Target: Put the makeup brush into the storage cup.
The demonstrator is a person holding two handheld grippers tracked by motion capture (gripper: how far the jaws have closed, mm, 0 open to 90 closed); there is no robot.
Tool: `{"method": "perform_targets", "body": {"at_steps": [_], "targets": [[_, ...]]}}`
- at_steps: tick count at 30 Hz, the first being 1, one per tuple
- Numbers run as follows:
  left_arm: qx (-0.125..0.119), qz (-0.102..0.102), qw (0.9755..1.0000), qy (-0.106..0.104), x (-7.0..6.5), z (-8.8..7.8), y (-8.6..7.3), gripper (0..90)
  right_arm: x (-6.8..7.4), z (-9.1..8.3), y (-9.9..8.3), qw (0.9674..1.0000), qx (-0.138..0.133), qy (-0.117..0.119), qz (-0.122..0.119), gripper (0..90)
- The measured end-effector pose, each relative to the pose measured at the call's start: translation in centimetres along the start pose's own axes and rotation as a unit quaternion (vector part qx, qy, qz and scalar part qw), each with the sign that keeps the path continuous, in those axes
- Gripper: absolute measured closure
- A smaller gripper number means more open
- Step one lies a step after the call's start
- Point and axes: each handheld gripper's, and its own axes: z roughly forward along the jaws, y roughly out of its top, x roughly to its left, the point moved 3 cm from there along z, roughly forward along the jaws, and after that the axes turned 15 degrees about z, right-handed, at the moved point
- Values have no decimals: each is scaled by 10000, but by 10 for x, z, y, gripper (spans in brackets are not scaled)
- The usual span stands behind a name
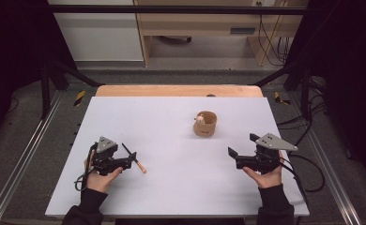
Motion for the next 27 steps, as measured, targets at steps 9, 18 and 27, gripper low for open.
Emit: {"method": "perform_targets", "body": {"at_steps": [9,18,27], "targets": [[289,-16,9996,-4,-5,14,-5,224,1,2,-2,10000,68,7,-5,51],[672,-49,9977,-108,-11,25,-12,297,2,4,-3,9999,109,5,-11,50],[804,-76,9964,-251,-17,32,-15,379,2,4,-4,9999,124,16,-21,49]]}}
